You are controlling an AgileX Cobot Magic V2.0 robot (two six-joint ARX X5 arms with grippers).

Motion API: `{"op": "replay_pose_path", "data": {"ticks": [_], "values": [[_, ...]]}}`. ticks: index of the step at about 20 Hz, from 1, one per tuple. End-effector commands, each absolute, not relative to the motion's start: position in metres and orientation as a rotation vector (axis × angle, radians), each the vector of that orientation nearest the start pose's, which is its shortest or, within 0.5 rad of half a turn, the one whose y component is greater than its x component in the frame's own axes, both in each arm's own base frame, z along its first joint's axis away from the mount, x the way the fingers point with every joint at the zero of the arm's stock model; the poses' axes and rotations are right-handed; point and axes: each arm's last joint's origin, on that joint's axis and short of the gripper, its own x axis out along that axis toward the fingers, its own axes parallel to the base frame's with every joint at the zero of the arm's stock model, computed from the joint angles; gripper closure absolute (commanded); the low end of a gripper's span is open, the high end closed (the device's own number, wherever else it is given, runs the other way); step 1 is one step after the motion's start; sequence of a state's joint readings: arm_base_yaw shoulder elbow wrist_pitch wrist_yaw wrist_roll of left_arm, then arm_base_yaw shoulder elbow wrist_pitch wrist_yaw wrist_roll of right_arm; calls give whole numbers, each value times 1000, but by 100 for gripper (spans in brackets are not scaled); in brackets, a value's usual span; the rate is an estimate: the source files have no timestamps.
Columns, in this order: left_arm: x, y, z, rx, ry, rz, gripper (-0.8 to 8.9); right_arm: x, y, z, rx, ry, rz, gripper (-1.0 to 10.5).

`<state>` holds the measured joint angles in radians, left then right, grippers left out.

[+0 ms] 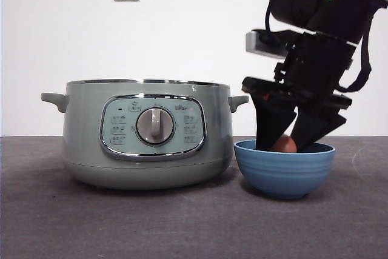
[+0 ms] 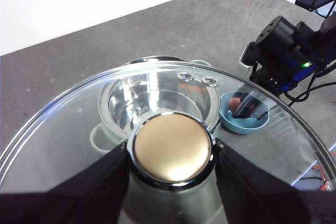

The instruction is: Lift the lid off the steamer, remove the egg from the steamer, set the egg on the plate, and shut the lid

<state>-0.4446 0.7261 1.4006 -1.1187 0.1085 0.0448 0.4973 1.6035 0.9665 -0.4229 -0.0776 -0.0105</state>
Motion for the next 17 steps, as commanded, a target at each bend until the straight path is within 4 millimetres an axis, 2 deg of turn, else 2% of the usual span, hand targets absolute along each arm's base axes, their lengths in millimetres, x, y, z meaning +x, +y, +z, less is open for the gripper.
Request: {"op": "replay_pose_path", "data": {"ticks": [1, 8, 9, 12, 17], "values": [[53, -29, 446, 115, 348, -563, 821, 271, 150, 173, -247, 1085, 527, 959], [53, -29, 446, 115, 347, -563, 821, 273, 153, 161, -242, 1127, 552, 939], [56, -30, 447, 114, 348, -563, 821, 272, 154, 161, -242, 1127, 556, 903], [63, -34, 448, 115, 348, -564, 821, 270, 156, 161, -252, 1132, 561, 608], [90, -48, 450, 106, 346, -612, 821, 270, 156, 168, -248, 1106, 564, 591]]}}
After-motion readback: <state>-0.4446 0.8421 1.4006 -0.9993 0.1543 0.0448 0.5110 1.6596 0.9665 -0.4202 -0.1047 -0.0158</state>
